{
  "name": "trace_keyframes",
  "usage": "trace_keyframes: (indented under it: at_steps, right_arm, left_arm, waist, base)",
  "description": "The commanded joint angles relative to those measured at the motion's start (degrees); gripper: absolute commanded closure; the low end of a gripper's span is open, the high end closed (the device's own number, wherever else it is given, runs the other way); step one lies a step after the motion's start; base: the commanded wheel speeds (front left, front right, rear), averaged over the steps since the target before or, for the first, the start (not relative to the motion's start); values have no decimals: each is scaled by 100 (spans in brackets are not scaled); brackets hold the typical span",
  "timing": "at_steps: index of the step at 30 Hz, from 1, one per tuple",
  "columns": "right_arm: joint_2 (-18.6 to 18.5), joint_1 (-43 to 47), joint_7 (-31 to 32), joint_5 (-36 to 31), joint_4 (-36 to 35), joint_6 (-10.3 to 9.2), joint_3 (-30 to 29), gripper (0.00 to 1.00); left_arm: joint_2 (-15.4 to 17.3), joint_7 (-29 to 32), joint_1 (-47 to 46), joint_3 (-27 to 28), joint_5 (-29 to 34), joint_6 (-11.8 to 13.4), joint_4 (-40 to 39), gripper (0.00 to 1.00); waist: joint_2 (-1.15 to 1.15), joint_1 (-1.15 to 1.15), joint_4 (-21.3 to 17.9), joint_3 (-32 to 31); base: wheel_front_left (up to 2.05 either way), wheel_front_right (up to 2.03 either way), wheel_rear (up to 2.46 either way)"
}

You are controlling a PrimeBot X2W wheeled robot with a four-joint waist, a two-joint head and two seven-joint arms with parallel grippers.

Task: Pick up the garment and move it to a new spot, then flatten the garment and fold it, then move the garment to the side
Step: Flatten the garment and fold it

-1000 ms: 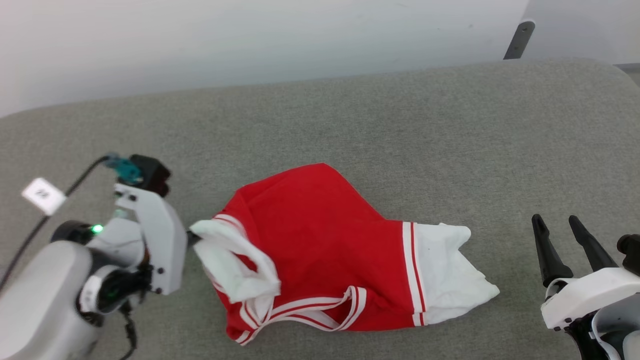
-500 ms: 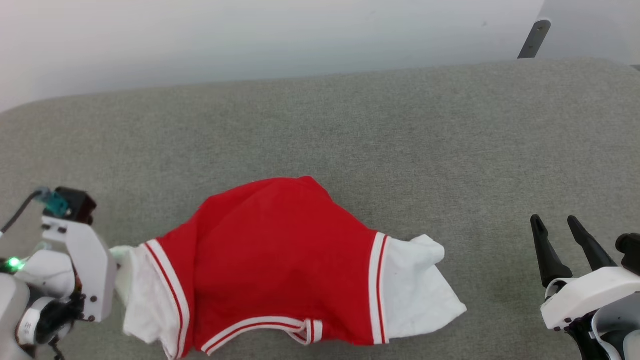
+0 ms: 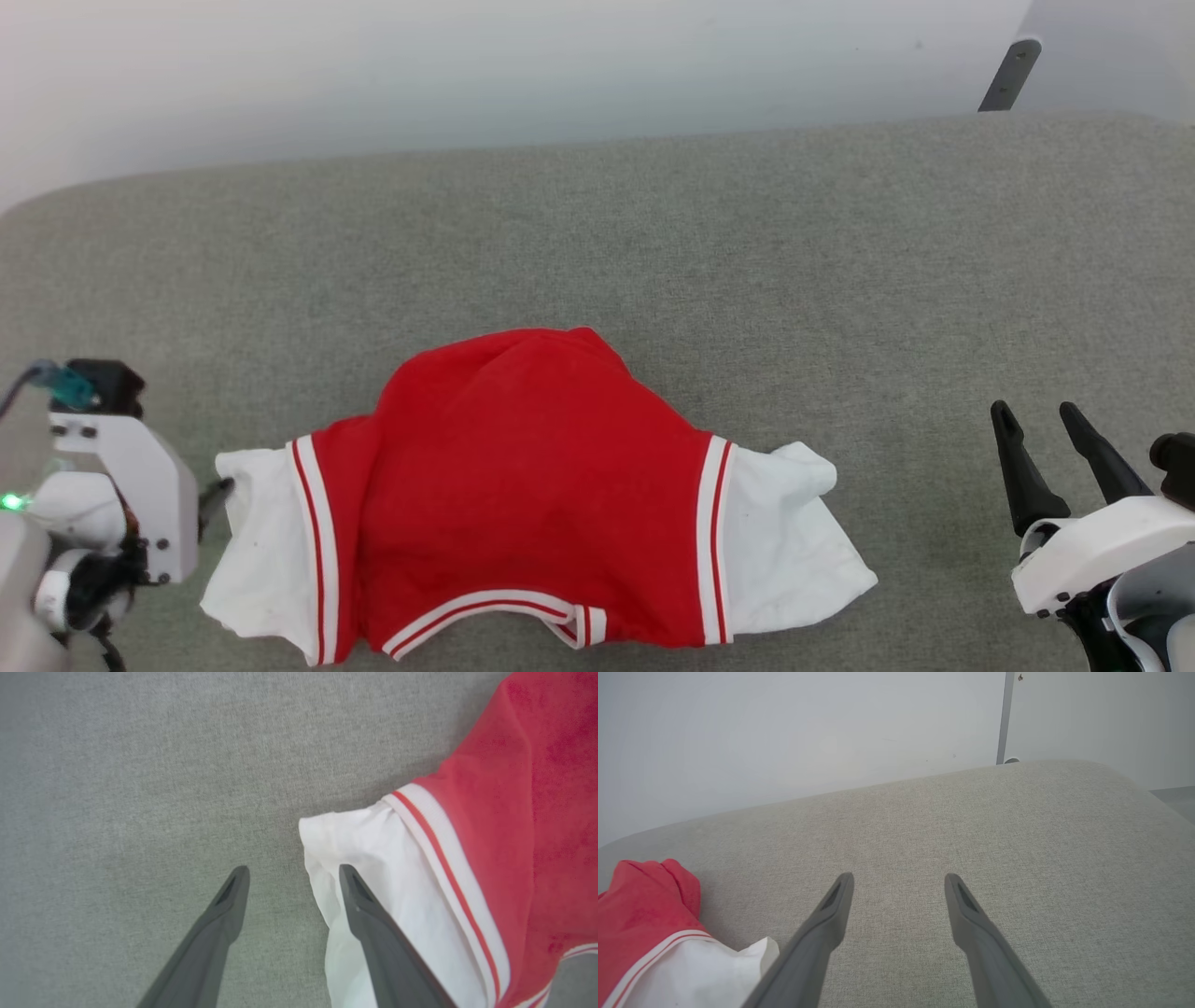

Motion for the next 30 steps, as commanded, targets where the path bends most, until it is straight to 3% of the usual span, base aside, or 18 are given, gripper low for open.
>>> trace_keyframes:
  at_steps: [1,9,22,30]
  right_arm:
    - [-28,3,22,9,0,-4,-6,0]
    - [-42,154,30,29,27,-4,18,0]
    - [-51,585,-56,97,58,-4,85,0]
    - [-63,828,39,138,-48,-4,45,0]
  left_arm:
    - [23,-56,-22,55,-30,45,12,0]
    - [163,-493,329,389,-213,176,-479,0]
    - [137,-1391,1866,823,-408,649,-1887,0]
    - [110,-1478,2544,864,-640,620,-2231,0]
  waist:
    - [0,0,13,-32]
    - [0,0,94,-289]
    - [0,0,297,-942]
    - [0,0,413,-1053]
  base:
    - [0,0,0]
    - [0,0,0]
    - [0,0,0]
    - [0,0,0]
